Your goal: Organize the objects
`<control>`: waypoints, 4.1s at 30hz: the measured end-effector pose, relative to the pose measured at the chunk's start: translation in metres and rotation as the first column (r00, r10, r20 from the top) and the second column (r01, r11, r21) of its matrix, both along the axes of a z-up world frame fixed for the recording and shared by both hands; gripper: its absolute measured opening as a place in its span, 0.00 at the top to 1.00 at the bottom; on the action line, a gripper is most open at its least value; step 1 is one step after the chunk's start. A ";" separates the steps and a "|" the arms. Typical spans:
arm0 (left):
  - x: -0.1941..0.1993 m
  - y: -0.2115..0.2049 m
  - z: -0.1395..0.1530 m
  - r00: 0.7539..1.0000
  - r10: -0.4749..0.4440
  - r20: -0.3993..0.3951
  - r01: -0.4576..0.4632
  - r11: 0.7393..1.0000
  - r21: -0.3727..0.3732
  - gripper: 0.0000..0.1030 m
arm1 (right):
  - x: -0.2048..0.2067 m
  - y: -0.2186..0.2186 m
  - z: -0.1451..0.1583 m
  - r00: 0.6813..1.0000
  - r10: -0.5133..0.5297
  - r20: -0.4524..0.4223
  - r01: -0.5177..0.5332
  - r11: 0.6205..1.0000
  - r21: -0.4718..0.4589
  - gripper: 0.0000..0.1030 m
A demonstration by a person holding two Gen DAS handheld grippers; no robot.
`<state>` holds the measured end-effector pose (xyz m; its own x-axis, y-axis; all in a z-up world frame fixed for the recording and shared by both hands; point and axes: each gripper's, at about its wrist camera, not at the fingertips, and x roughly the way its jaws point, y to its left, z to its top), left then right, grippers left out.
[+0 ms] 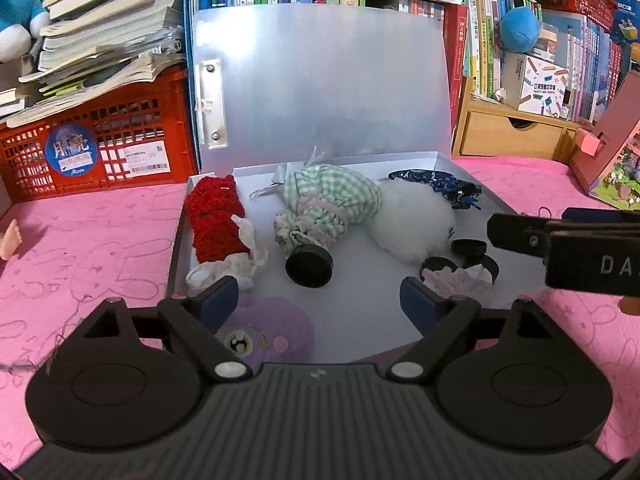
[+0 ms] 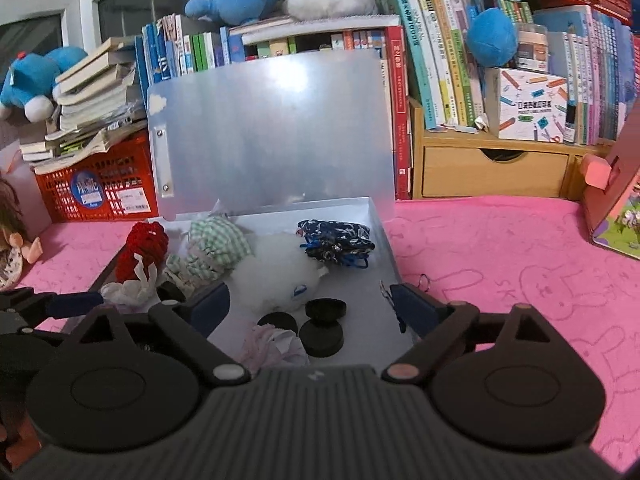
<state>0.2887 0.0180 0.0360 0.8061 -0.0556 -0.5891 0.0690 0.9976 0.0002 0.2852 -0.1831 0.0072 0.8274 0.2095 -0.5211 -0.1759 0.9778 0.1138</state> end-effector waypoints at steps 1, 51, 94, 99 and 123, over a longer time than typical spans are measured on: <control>-0.002 0.000 0.001 1.000 0.000 0.004 0.000 1.000 0.002 0.10 | -0.002 0.000 0.000 1.000 -0.001 0.000 0.001 1.000 0.002 0.05; -0.107 0.009 0.015 0.998 -0.028 0.062 0.030 0.999 -0.024 0.05 | -0.093 -0.018 -0.004 1.000 -0.024 0.013 0.024 1.000 -0.010 0.00; -0.124 0.017 -0.042 0.999 0.019 -0.038 -0.019 1.000 -0.008 0.01 | -0.122 0.003 -0.056 0.994 -0.016 -0.105 0.003 0.992 -0.128 0.00; -0.123 0.015 -0.042 0.999 0.019 -0.046 -0.019 1.000 0.002 0.00 | -0.122 0.004 -0.056 0.994 -0.016 -0.106 0.003 0.992 -0.129 0.00; -0.123 0.014 -0.043 0.999 0.023 -0.049 -0.022 1.000 0.010 0.00 | -0.121 0.004 -0.056 0.994 -0.016 -0.106 0.002 0.991 -0.132 0.00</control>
<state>0.1660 0.0324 -0.0072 0.7774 -0.0323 -0.6282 0.0467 0.9989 0.0064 0.1639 -0.1794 -0.0490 0.7670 0.1260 -0.6292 -0.1606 0.9870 0.0019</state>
